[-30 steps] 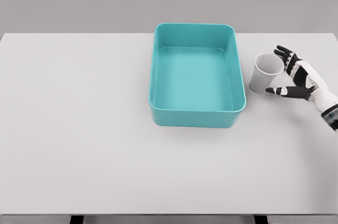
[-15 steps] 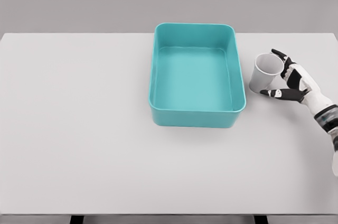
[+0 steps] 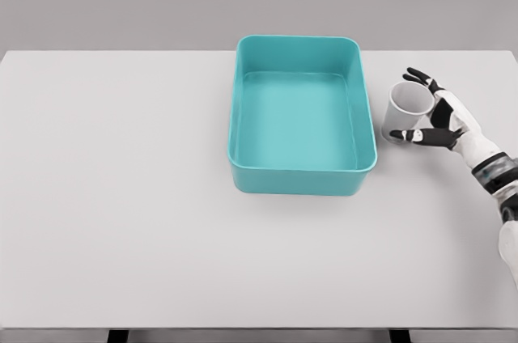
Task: Put the paper cup into the basket with your right arm
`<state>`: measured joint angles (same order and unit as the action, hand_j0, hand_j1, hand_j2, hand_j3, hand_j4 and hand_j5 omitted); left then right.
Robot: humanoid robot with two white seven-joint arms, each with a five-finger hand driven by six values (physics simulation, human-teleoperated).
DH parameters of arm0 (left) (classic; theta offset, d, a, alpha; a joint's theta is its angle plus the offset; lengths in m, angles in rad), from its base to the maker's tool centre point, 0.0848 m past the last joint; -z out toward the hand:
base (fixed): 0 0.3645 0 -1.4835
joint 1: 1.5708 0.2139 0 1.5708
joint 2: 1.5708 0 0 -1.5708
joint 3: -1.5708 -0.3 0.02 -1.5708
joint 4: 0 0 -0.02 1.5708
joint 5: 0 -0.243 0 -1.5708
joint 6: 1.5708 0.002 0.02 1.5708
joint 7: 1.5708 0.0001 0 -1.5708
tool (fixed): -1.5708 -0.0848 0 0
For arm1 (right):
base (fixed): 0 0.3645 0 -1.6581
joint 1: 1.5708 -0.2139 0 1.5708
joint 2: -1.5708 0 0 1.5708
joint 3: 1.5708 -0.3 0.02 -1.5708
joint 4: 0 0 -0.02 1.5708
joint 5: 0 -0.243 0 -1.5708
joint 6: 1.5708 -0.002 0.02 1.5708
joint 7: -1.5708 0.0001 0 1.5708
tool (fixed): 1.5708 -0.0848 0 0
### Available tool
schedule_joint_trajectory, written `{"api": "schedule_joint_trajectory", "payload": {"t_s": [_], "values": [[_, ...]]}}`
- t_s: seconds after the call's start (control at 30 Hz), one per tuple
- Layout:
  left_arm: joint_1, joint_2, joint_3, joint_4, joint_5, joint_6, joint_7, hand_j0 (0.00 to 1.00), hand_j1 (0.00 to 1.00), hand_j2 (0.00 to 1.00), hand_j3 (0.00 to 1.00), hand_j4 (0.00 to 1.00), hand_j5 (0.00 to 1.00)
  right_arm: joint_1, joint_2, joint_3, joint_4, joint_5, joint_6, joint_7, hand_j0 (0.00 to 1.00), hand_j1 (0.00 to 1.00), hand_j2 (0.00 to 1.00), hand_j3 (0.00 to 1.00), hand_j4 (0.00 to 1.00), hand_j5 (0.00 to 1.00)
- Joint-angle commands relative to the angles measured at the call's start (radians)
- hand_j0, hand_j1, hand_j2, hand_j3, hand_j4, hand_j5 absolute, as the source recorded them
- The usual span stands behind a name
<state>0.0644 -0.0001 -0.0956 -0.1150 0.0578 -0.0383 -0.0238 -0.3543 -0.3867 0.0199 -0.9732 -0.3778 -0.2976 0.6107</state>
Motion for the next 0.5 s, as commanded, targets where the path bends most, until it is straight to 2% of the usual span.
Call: {"api": "schedule_joint_trajectory", "payload": {"t_s": [0.0,0.27,0.33,0.47], "values": [[0.0,0.0,0.001,0.0,0.0,0.0,-0.001,1.0,1.0,1.0,1.0,1.0,1.0,0.0,0.005,0.002,-0.001,-0.001,0.002,0.0,1.0,1.0,1.0,1.0,1.0,1.0],[0.0,0.0,-0.001,0.0,0.0,0.0,-0.001,1.0,1.0,1.0,1.0,1.0,1.0,0.002,0.005,0.002,-0.002,0.002,0.003,0.0,0.99,0.99,0.99,0.99,0.99,0.99],[0.0,0.0,-0.001,0.0,0.0,0.0,-0.001,1.0,1.0,1.0,1.0,1.0,1.0,0.002,0.005,0.002,-0.002,0.004,0.002,0.0,0.91,0.91,0.91,0.91,0.91,0.91],[0.0,0.0,0.0,0.0,0.0,0.0,0.001,1.0,1.0,1.0,1.0,1.0,1.0,0.005,0.003,0.002,-0.01,0.005,0.002,0.0,0.66,0.66,0.66,0.66,0.66,0.66]]}}
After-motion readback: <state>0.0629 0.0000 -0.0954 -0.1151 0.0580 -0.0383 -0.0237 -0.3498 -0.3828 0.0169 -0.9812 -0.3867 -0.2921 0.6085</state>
